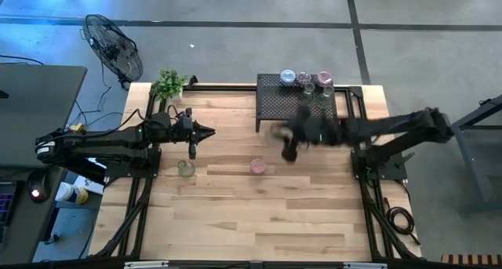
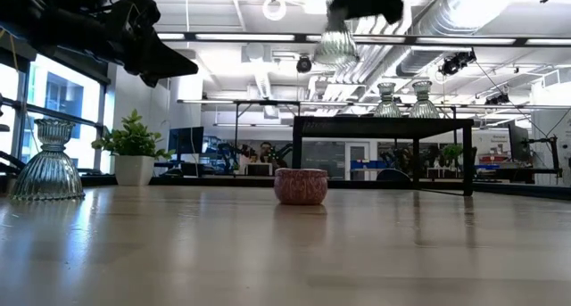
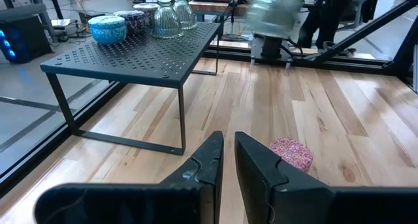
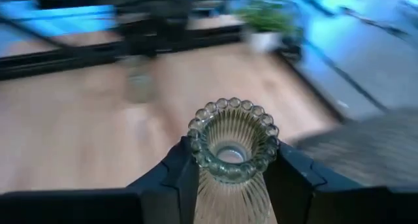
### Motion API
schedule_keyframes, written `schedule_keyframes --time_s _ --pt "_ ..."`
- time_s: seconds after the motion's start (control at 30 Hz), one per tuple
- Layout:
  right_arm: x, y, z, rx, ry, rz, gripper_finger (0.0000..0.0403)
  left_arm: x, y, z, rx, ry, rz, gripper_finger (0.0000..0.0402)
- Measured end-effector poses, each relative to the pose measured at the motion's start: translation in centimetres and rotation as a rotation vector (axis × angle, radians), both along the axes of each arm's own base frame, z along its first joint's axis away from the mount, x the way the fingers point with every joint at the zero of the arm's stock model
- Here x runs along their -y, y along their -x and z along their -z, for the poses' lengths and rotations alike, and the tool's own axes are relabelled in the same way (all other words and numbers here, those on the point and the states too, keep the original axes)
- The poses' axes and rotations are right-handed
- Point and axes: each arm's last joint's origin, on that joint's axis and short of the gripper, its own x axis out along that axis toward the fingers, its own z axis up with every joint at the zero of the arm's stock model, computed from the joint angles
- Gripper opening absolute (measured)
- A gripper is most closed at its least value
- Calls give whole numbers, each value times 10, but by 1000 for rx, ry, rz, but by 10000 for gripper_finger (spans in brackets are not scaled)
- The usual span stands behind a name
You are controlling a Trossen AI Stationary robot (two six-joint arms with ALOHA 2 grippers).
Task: Pick & Place candle stick holders
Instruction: Put the green glass candle holder on the shelf
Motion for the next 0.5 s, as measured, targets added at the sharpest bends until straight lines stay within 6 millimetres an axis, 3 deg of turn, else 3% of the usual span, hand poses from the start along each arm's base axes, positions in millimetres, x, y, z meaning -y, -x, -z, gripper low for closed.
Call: schedule_keyframes --time_s 0.23,0.5 --pt "84 9 4 -67 -7 129 136 0 0 0 0 0 0 37" --pt "138 22 11 -89 -22 230 135 0 0 0 0 0 0 37"
